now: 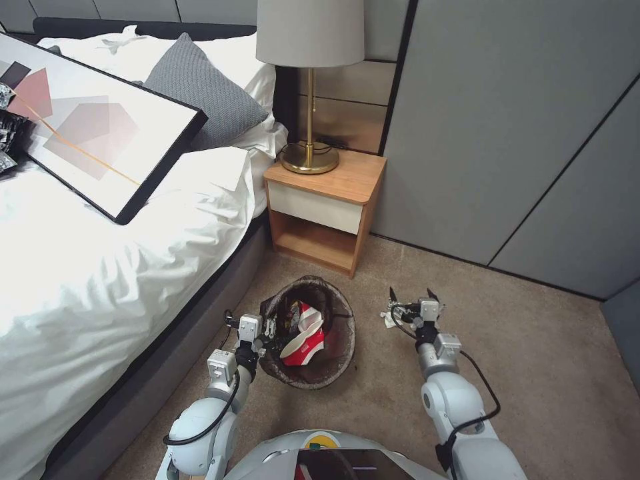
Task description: Pick up the trash bin, then pick up the garbage from the floor and place it into the trash bin.
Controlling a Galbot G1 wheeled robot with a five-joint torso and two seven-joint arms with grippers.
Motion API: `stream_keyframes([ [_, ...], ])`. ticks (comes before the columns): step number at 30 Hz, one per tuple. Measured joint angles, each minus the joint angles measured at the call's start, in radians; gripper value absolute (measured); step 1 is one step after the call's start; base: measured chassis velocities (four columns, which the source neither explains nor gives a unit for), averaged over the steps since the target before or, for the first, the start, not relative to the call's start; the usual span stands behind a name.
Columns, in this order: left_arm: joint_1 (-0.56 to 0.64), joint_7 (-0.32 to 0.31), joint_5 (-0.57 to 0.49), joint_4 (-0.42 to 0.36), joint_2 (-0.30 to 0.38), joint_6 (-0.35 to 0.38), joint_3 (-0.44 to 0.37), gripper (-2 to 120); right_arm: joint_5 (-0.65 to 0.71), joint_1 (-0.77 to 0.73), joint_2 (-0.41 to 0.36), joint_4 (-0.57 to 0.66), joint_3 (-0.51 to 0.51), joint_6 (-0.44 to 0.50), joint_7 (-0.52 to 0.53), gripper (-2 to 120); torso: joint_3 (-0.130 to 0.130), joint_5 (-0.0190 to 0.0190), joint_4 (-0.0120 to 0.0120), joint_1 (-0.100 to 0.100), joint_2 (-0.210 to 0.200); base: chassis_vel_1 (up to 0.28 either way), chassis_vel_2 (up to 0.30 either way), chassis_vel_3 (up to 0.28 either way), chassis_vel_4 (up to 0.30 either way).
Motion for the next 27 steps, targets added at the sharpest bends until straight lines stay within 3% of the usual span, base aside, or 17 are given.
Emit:
stream_keyframes([
  [11, 0.000, -0.002, 0.003, 0.006, 0.009, 0.001, 0.008, 7, 0.003, 0.098, -0.008, -0.240, -0.025, -0.064, -0.004, 100, 0.000, 0.0001, 0.0000, 0.000, 0.000, 0.000, 0.000, 0.000, 0.000],
  [27, 0.010, -0.004, 0.013, 0.004, 0.008, 0.000, 0.014, 7, -0.017, 0.183, -0.002, -0.422, -0.036, -0.020, -0.034, 100, 0.000, 0.0001, 0.0001, 0.000, 0.000, 0.000, 0.000, 0.000, 0.000],
])
